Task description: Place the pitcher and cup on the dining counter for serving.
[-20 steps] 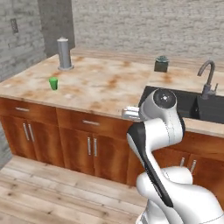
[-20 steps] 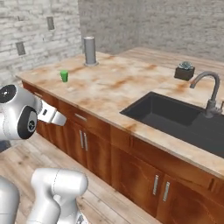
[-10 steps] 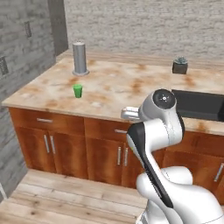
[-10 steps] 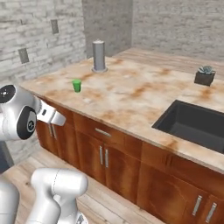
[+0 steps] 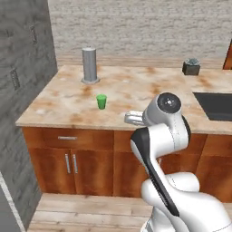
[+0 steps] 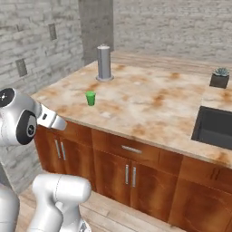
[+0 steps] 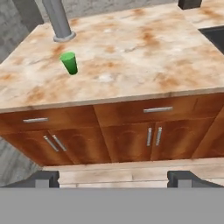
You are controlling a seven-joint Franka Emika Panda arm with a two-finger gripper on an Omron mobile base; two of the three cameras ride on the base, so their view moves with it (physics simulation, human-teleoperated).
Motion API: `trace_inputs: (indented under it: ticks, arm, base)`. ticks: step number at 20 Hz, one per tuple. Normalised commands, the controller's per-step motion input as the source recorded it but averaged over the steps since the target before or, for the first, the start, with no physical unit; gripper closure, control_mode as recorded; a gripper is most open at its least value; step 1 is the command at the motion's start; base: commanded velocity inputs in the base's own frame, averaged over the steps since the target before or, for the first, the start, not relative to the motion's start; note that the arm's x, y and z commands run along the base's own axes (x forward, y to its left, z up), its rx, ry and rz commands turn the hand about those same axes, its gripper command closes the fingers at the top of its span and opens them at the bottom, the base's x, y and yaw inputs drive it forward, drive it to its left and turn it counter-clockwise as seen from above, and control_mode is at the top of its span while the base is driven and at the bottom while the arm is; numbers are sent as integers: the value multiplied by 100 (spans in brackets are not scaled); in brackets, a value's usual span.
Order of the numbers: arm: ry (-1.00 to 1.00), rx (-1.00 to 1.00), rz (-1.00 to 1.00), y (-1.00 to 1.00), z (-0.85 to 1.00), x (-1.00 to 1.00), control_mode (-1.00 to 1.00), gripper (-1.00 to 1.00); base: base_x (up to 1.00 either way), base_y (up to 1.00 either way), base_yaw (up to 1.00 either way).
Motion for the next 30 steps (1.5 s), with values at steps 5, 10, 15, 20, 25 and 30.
trace_inputs:
  ticks: [5, 10, 15, 20, 25, 30]
  arm:
    - [0, 0, 0, 0, 0, 0, 100, -100]
    - [0, 0, 0, 0, 0, 0, 100, -100]
    - [0, 0, 0, 0, 0, 0, 100, -100]
    - [0, 0, 0, 0, 0, 0, 100, -100]
    - [0, 0, 0, 0, 0, 0, 100, -100]
    - [0, 0, 0, 0, 0, 0, 100, -100]
  base:
    - [65, 100, -42]
    - [68, 94, -43]
    - [47, 55, -33]
    - [40, 0, -14]
    - [40, 0, -4]
    - [41, 4, 0]
